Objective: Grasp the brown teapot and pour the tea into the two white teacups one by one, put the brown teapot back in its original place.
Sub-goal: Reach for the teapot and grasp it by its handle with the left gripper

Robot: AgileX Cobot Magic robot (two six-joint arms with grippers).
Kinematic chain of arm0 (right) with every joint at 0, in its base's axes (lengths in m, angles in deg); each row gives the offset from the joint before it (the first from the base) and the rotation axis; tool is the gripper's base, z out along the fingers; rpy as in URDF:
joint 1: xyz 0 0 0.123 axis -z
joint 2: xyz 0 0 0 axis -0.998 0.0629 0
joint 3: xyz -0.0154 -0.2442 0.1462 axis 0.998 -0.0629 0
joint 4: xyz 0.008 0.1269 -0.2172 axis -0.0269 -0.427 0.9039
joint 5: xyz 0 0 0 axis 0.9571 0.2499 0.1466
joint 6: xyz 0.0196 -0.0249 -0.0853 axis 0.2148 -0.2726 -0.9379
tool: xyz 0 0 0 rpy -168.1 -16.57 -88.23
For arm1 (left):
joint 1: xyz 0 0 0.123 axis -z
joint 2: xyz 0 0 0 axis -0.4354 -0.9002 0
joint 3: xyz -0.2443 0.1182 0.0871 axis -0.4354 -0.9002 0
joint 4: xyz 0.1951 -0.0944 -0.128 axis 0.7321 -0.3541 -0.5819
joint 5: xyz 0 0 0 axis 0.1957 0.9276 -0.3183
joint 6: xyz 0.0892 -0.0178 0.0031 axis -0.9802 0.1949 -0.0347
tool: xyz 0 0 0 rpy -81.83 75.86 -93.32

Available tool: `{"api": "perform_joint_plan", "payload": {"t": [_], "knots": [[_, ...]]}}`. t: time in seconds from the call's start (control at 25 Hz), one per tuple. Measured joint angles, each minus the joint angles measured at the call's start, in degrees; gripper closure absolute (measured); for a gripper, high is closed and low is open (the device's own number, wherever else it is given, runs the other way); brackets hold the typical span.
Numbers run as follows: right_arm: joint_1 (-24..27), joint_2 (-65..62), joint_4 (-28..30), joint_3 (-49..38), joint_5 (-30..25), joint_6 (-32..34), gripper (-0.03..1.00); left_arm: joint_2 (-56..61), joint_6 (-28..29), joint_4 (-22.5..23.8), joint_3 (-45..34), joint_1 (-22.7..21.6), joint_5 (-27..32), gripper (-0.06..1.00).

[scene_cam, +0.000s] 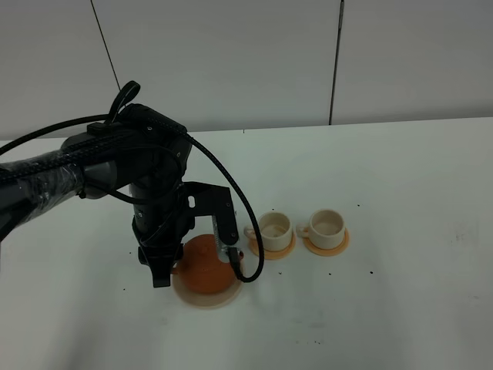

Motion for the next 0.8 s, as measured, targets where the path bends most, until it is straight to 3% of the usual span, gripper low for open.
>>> {"api": "perform_joint_plan", "payload": {"t": [0.8], "knots": [[0.00, 0.00, -0.05, 0.00, 0.00, -0.05, 0.55, -2.17, 0.00, 0.32, 0.07, 0.00, -3.67, 0.50]]}}
